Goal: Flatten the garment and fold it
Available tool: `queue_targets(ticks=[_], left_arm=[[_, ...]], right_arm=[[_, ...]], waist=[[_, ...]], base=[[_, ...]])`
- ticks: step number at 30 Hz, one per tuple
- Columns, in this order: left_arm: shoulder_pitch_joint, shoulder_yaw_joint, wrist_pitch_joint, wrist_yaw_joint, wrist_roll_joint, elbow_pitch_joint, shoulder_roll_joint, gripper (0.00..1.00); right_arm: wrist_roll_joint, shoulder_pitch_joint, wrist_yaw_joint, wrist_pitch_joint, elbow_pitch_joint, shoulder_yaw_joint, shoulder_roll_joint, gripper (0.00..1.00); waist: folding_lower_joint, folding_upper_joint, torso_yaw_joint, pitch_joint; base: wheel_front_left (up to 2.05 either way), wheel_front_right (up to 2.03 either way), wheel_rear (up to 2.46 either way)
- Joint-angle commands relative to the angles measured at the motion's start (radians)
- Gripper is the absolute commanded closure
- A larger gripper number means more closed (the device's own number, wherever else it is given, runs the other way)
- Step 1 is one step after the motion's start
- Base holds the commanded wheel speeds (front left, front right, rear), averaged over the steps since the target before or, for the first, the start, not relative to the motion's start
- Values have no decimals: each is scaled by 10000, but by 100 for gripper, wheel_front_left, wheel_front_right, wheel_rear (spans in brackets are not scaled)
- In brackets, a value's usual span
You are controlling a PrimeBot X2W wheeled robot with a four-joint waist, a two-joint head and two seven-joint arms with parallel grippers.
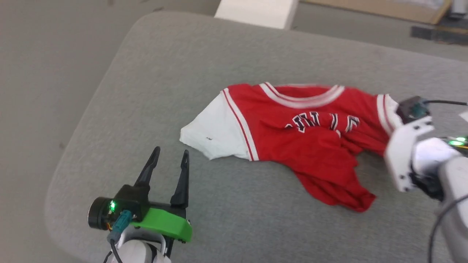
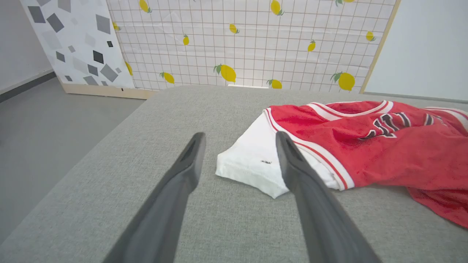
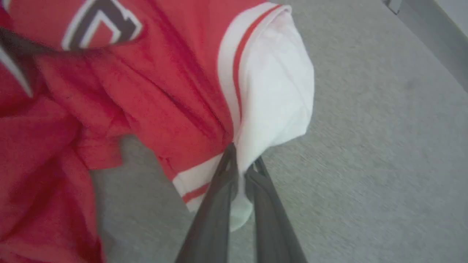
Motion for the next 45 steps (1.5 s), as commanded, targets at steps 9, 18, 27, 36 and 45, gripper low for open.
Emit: queue_targets(ticks=[9,18,27,36,45], left_arm=[[129,-34,-45,-108,-107,-68,-46,0],[-57,-68,-45,-130,-187,-16,-46,0],[77,285,-45,-196,-198,174,-47,0],[-172,308,-45,-192,-752,802,-46,0],[-2132,-433,1080,-457,-882,2172,710,0]], right_arm=[[-662,1538,-15,871,-1736,-839,-1797,100],[-1364,1706,-15,-162,-769,-1622,-1039,0],[-1401,1538,-15,-2389,-796,-1404,-160,0],[-1232,2256,-15,-6200,-2437,-2645,1514,0],[-1059,3490,-15,-10028,-3399,-3547,2904,0]], waist=[[0,0,-1383,-927],[0,0,-1404,-586],[0,0,-1852,-1164],[0,0,-2504,-1222],[0,0,-3374,-571]], base=[[0,0,0],[0,0,0],[0,0,0],[0,0,0],[0,0,0]])
